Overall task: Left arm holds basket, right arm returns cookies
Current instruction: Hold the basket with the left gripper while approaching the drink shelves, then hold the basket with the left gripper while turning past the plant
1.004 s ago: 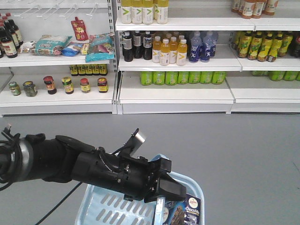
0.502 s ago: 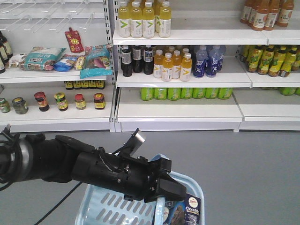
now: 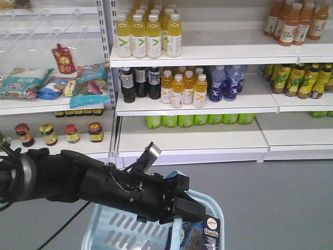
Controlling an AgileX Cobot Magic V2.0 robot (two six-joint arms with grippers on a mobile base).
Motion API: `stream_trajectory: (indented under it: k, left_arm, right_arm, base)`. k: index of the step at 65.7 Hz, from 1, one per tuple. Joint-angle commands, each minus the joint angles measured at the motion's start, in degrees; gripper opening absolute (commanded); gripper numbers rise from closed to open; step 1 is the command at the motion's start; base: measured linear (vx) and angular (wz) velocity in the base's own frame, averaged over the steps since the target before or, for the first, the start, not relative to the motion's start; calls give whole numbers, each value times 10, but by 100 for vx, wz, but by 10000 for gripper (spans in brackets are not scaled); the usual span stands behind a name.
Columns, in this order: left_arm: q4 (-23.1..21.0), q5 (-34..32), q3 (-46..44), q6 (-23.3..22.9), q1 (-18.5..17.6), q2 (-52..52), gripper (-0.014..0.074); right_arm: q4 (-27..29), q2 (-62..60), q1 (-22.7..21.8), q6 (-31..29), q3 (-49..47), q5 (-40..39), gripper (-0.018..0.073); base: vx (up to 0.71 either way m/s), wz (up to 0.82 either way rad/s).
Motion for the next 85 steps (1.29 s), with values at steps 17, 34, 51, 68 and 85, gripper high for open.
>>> stream_trajectory:
  k: [17,34,51,68,85]
  left_arm:
    - [-37,39,-14,5,0,-33,-6]
    - [-37,39,-14,5,0,-33,-6]
    - [-37,39,-14,5,0,-33,-6]
    - [-37,39,-14,5,0,-33,-6]
    - [-37,39,-14,5,0,-33,-6]
  right_arm:
    - [-4,-6,1,0,-1,-44,-8]
    - [-4,-6,1,0,-1,-44,-8]
    - [-4,-6,1,0,-1,-44,-8]
    - [-4,-6,1,0,-1,-44,-8]
    - [-4,-6,1,0,-1,-44,-8]
  base:
    - [31,-39]
    - [25,-67]
    - [22,-73]
    - [18,-69]
    - [16,-64]
